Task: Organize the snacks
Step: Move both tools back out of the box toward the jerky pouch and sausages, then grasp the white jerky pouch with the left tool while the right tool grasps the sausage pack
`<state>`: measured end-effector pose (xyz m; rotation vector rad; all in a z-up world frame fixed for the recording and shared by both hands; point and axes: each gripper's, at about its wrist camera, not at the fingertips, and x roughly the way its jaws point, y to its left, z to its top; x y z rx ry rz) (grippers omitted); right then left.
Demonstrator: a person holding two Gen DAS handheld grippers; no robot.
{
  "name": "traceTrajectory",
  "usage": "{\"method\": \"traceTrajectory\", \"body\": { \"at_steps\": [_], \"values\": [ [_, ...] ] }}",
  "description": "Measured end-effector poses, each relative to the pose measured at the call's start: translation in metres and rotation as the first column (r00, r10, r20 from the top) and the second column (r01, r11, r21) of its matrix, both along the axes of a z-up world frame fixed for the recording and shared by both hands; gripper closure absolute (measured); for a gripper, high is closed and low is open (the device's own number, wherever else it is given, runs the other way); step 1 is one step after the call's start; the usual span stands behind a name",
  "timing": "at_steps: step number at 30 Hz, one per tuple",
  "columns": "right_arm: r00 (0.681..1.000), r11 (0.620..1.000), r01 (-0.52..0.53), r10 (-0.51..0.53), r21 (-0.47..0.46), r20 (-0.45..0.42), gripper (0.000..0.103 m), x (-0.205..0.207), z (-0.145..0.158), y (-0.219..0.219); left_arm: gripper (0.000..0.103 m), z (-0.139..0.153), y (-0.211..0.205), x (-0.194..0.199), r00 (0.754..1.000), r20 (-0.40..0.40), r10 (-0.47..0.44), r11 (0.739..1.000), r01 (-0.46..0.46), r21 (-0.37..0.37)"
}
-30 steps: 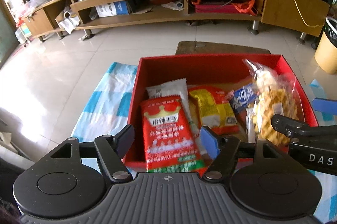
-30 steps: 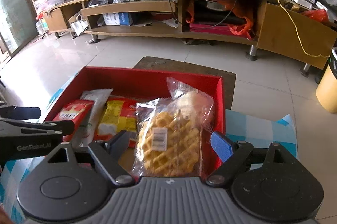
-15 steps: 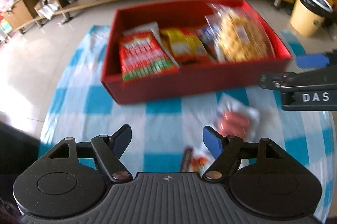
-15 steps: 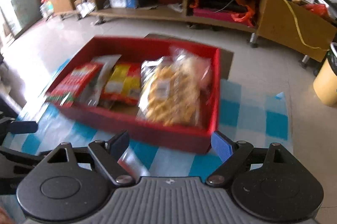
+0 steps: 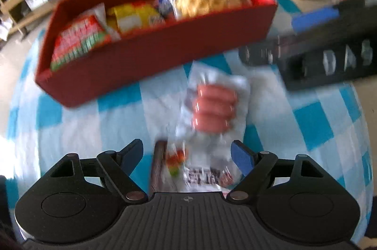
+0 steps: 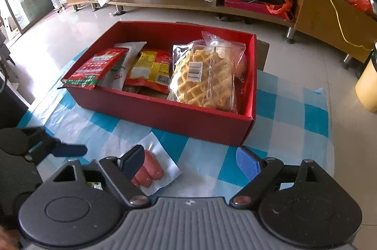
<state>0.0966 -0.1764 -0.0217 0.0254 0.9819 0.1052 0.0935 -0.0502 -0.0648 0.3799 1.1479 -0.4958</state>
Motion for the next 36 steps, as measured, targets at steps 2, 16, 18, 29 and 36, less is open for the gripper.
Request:
{"method": "traceTrajectory", "body": {
  "at_steps": [2,16,18,29,36],
  "values": [
    [1.0,1.0,-0.006,0.006,0.004,-0.004,0.021,0.001,0.0,0.0,0.017,-0.002,0.006,-0.008,1.0,-0.026,0.005,1.0,-0.004,0.008],
    [0.996,0.996,-0.087,0.087,0.014,-0.022,0.021,-0.004,0.001,0.023,0.015,-0.002,0.04,-0.038,0.967,-0.125,0.222,0.971,-0.231,-0.059],
    [0.996,0.996,-0.083,0.083,0.014,-0.024,0.021,-0.005,0.001,0.021,0.012,-0.002,0.029,-0.039,0.968,-0.11,0.224,0.972,-0.231,-0.048],
    [0.993,0.998,-0.066,0.067,0.009,-0.093,0.021,0.011,-0.026,0.015,0.042,-0.002,0.023,-0.039,0.963,-0.027,0.268,0.963,-0.267,0.027],
    [0.982,0.996,-0.034,0.05,0.087,-0.183,0.02,0.027,-0.042,0.025,0.043,0.004,0.071,-0.025,0.931,-0.068,0.358,0.933,-0.36,-0.019]
  ]
}}
